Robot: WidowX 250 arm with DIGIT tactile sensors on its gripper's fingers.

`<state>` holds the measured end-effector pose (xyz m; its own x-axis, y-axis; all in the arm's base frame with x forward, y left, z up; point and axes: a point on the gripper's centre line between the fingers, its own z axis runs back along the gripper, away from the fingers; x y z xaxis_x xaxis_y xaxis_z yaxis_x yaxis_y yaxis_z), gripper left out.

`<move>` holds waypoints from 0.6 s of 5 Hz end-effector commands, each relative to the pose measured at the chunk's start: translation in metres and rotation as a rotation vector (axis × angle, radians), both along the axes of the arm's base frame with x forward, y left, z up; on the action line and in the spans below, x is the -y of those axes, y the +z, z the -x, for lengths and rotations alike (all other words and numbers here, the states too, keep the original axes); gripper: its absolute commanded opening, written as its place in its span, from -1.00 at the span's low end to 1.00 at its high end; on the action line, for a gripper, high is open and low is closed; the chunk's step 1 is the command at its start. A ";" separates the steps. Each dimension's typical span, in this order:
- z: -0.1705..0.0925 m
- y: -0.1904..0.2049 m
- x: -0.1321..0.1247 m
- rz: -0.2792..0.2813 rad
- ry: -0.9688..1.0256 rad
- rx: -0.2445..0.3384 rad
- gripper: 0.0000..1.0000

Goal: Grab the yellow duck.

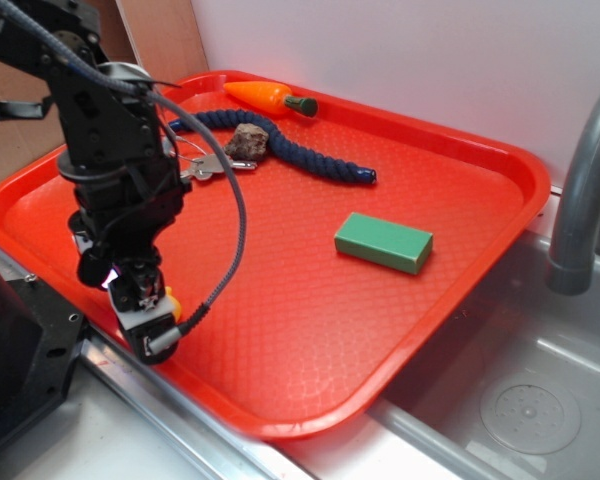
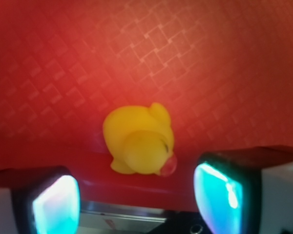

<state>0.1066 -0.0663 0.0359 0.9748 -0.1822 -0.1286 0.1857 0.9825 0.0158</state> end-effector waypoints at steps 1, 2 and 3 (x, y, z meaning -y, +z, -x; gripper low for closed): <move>-0.010 -0.018 -0.002 0.058 0.062 -0.020 1.00; -0.013 -0.029 -0.006 0.063 0.091 -0.058 1.00; -0.012 -0.027 -0.005 0.060 0.080 -0.048 -1.00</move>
<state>0.1248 -0.0566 0.0117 0.9812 -0.1009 -0.1644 0.0937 0.9943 -0.0510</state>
